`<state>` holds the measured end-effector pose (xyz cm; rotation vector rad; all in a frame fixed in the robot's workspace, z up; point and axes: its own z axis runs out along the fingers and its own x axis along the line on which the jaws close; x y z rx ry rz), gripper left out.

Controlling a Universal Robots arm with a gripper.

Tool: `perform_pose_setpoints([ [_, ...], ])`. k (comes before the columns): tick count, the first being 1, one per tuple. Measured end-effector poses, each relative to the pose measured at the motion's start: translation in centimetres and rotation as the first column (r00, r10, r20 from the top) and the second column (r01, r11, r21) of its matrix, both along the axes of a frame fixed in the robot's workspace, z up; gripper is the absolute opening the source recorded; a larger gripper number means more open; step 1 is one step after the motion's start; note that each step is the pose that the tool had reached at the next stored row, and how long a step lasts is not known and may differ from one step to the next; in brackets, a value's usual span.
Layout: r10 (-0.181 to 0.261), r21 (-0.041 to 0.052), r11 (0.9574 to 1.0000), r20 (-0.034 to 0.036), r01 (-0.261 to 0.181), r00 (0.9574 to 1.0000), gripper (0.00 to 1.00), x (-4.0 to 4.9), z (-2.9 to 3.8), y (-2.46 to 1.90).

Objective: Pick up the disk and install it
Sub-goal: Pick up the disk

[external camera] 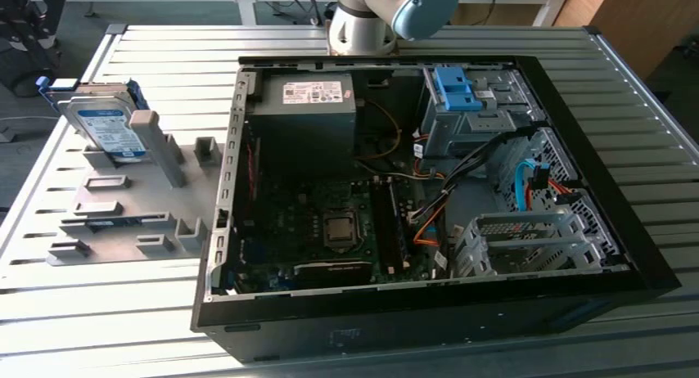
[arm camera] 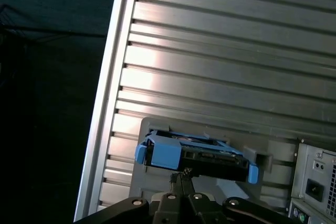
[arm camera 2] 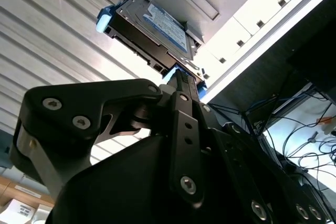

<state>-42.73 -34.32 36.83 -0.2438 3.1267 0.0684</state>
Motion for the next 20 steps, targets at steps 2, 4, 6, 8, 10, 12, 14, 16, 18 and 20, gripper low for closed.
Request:
perform_pose_setpoints([
  [2, 0.006, 0.0000, 1.0000, 0.0000, -0.006, 1.0000, 0.11, 0.00, -0.01, 0.00],
  [4, 0.012, 0.0000, 0.9999, 0.0000, -0.012, 0.9999, 0.11, 0.00, -0.01, 0.00],
  [6, 0.019, -0.0001, 0.9998, 0.0000, -0.019, 0.9998, 0.11, 0.00, -0.01, 0.00],
  [8, 0.027, 0.0000, 0.9996, 0.0000, -0.027, 0.9996, 0.11, 0.00, -0.01, 0.00],
  [10, 0.034, 0.0000, 0.9994, 0.0000, -0.034, 0.9994, 0.11, 0.00, -0.02, 0.00],
  [12, 0.042, 0.0000, 0.9991, 0.0000, -0.042, 0.9991, 0.11, 0.00, -0.02, 0.00],
  [14, 0.051, -0.0001, 0.9987, 0.0000, -0.051, 0.9987, 0.11, 0.00, -0.03, 0.00],
  [16, 0.062, 0.0000, 0.9980, 0.0000, -0.062, 0.9980, 0.11, 0.00, -0.03, 0.00],
  [18, 0.076, 0.0000, 0.9971, 0.0000, -0.076, 0.9971, 0.11, 0.00, -0.04, 0.00],
  [20, 0.094, -0.0001, 0.9956, -0.0001, -0.094, 0.9956, 0.11, -0.01, -0.04, 0.00],
])
